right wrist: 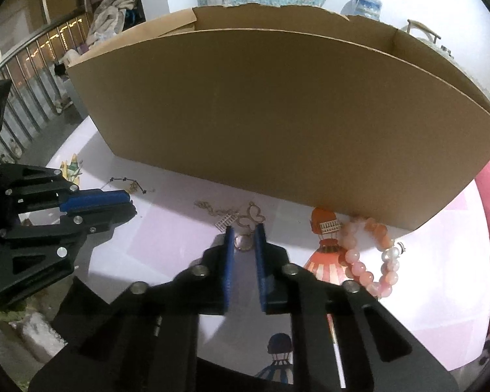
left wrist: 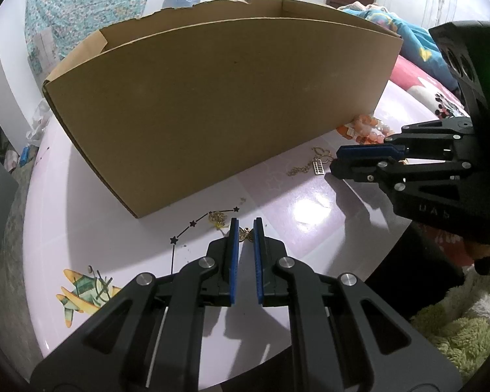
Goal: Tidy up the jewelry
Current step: 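Carry both gold pieces over the box and open both tools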
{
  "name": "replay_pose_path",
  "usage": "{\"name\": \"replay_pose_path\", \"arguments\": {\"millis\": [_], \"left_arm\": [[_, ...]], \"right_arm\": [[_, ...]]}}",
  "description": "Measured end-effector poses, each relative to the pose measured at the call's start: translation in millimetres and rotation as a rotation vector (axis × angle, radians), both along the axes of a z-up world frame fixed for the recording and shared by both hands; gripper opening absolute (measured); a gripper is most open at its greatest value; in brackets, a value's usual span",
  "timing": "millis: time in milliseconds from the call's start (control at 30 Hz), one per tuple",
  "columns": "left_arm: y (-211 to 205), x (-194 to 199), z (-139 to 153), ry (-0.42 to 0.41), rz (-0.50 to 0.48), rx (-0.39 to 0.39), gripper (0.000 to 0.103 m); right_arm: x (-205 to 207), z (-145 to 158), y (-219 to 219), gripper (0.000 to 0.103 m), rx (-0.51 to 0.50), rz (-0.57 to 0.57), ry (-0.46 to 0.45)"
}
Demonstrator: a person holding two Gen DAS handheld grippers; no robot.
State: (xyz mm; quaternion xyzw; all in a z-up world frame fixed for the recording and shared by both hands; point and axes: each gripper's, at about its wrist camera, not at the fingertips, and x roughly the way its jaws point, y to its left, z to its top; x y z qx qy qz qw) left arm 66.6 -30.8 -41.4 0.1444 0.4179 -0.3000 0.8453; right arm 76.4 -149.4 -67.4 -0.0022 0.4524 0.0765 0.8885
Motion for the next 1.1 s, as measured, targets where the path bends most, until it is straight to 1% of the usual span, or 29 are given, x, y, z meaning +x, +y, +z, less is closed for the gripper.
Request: {"name": "replay_pose_path", "arguments": {"millis": [167,467,667,700,767,900,1000,1100], "left_arm": [[1,-1,-1,-0.004,-0.002,-0.004,0.008],[4,-8,6,-0.021,-0.022,-0.016,0.008],[8,-17,19,-0.043,-0.028,-0.023,0.008],[8,-18,21,-0.047,-0.029,-0.025,0.008],[11,-23,32,-0.069,-0.031,-0.034,0.008],[19,-28,61,-0.113,-0.038,-0.082,0.008],[21,-29,98,-0.183,-0.067,-0.142,0.008],[19,-22,122,-0.229,-0.091,-0.184,0.008]], "right_arm": [[-2,2,-8,0.010,0.057,-0.021,0.007],[-13,11,-19,0.010,0.062,-0.032,-0.019],[-30,23,-26,0.010,0.072,-0.030,-0.054],[-38,26,-30,0.010,0.074,-0.030,-0.063],[-44,37,-31,0.010,0.072,-0.025,-0.088],[-51,66,-31,0.010,0.078,-0.011,-0.145],[-53,97,-30,0.010,0.073,0.009,-0.222],[-47,128,-36,0.010,0.070,0.026,-0.309]]}}
